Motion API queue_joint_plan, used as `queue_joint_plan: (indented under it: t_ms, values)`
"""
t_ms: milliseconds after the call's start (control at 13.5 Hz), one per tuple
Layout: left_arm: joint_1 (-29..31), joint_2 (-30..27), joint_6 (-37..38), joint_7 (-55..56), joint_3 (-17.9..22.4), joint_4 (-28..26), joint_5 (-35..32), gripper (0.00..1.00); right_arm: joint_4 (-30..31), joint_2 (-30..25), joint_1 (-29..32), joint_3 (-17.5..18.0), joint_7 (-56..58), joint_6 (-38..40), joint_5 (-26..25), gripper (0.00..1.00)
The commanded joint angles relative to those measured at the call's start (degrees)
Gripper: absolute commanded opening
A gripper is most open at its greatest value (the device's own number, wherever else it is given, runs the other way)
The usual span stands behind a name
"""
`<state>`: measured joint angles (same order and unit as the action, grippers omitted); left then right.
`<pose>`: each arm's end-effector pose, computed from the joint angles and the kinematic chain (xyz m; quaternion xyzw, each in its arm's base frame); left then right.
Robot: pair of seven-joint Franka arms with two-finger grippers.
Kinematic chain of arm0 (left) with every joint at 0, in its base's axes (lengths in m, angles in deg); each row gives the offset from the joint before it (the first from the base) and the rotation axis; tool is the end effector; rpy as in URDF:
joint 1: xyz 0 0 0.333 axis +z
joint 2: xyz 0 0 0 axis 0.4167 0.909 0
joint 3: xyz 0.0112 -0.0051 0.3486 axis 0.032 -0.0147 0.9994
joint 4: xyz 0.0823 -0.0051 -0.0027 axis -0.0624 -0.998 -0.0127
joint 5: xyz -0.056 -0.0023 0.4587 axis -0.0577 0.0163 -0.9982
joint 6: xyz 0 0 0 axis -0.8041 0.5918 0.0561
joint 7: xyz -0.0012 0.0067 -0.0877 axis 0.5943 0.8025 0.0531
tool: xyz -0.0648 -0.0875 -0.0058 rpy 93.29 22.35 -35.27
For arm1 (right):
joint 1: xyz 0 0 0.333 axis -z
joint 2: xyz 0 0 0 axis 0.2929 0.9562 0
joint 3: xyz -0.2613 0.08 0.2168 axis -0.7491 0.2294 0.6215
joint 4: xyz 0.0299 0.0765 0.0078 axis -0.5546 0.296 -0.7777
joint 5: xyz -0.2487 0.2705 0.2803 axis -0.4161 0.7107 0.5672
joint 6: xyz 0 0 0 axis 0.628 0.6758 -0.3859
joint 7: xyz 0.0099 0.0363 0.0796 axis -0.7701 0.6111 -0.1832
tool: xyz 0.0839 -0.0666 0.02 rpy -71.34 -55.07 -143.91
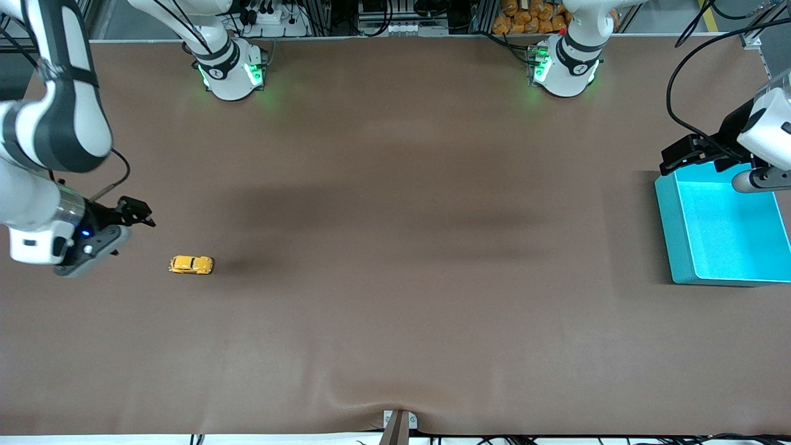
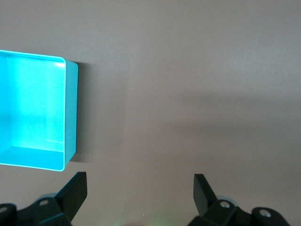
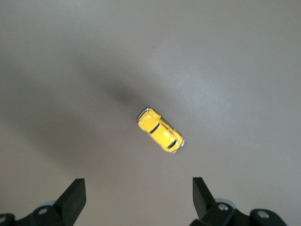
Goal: Wind and store yellow beetle car
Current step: 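Lower the open right gripper over the yellow car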
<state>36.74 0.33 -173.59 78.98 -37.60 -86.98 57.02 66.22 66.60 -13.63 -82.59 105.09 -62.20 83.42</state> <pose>0.6327 -0.0447 0.6419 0.9992 0.0324 -0.0253 0.0012 0.6961 -0.0332 0.4132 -0.9242 -0.3799 0.0222 0.0310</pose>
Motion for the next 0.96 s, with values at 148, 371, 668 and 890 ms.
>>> queue_joint_plan:
  t_ms: [148, 371, 668, 890]
  values:
    - [0.2, 0.8, -1.1, 1.4, -0.3, 0.2, -0.7, 1.00, 1.7, 5.1, 0.6, 0.3, 16.6, -6.8, 0.7, 1.00]
    - [0.2, 0.8, -1.1, 1.4, -0.3, 0.2, -0.8, 1.00, 1.7, 9.2, 1.3, 0.3, 25.6, -11.5, 0.7, 1.00]
    - [0.2, 0.7, -1.1, 1.4, -0.3, 0.0, -0.8, 1.00, 1.7, 13.8, 1.8, 0.3, 28.9, -14.9, 0.7, 1.00]
    - [0.2, 0.7, -1.0, 1.4, -0.3, -0.3, -0.8, 1.00, 1.7, 16.3, 1.7, 0.3, 29.4, -16.4, 0.6, 1.00]
